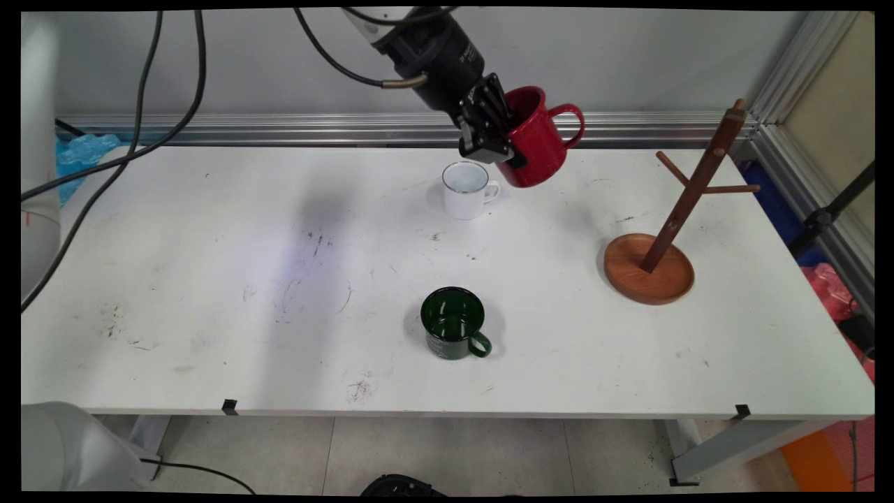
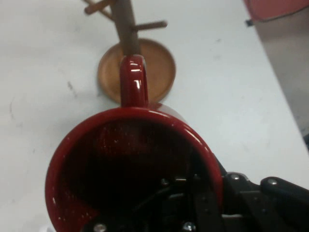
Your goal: Place the picked object on the table
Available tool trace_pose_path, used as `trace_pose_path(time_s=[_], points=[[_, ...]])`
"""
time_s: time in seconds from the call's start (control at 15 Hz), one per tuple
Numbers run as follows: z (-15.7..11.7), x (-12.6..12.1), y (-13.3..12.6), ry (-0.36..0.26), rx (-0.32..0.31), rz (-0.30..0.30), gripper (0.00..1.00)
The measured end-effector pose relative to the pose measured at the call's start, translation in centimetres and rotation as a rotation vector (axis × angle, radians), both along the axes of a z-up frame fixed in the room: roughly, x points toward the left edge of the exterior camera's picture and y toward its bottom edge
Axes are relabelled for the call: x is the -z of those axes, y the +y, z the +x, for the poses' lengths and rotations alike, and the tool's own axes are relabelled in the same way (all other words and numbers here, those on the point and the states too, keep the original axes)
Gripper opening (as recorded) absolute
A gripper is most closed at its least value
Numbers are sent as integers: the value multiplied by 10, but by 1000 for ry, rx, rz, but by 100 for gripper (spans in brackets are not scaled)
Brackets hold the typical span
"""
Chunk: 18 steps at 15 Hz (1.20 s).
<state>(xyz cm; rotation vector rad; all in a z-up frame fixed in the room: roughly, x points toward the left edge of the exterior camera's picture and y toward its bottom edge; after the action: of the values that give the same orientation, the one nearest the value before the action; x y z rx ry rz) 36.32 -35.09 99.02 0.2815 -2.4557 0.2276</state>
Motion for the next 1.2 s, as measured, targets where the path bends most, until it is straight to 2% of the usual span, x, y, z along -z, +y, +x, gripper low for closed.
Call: trace_pose_path(time_s=[0.4, 1.2], points=[[-8, 9, 0, -89, -36, -24, 0], [-27, 42, -5, -257, -52, -36, 0]])
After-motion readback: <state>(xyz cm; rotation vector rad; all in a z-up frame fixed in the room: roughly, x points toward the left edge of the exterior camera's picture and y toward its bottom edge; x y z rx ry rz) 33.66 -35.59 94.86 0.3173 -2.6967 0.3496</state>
